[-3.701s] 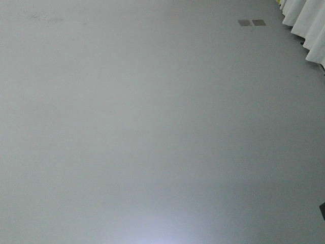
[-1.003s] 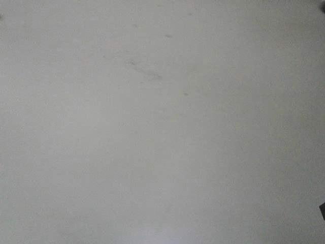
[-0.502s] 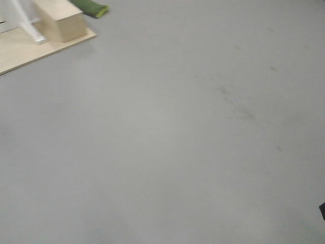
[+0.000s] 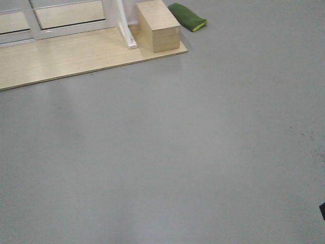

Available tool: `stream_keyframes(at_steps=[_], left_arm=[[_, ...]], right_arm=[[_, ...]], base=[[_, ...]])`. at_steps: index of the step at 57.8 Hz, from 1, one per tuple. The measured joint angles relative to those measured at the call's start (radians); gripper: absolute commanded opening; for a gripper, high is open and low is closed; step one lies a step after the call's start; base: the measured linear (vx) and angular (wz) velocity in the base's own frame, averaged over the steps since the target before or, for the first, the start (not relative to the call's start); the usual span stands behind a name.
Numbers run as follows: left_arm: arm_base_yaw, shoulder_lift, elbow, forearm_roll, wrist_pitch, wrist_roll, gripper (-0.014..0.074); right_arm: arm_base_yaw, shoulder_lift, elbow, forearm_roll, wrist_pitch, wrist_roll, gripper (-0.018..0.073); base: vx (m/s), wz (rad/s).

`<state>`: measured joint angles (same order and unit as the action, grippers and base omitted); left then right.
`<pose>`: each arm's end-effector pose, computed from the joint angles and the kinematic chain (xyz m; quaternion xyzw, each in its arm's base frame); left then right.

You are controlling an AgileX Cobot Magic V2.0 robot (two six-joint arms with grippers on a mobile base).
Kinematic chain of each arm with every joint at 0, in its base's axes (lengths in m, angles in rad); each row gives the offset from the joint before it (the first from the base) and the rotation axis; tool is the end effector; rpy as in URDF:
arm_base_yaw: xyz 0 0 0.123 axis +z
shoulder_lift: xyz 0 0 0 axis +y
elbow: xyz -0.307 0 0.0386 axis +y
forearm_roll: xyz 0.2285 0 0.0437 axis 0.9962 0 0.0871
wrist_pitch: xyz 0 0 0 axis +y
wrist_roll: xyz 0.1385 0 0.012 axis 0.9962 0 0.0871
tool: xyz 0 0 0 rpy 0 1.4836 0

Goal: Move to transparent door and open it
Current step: 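Drive forward onto the wooden platform up to the glass door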

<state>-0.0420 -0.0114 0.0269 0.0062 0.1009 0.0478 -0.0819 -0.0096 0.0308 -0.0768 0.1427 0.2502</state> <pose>0.0606 -0.0025 0.1941 0.0342 0.7165 0.0044 0.6967 0.0603 -0.0065 0.1868 0.0973 0.7271 0.0273 0.6791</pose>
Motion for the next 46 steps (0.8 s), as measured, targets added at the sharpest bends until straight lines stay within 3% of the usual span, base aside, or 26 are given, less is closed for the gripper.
stream_keyframes(at_steps=[23,46], left_arm=[[0.000,0.000,0.000,0.000,0.000,0.000,-0.0006],[0.000,0.000,0.000,0.000,0.000,0.000,-0.0006]], right_arm=[[0.000,0.000,0.000,0.000,0.000,0.000,-0.0008],[0.000,0.000,0.000,0.000,0.000,0.000,-0.0008]], base=[[0.57,0.54],[0.57,0.27]])
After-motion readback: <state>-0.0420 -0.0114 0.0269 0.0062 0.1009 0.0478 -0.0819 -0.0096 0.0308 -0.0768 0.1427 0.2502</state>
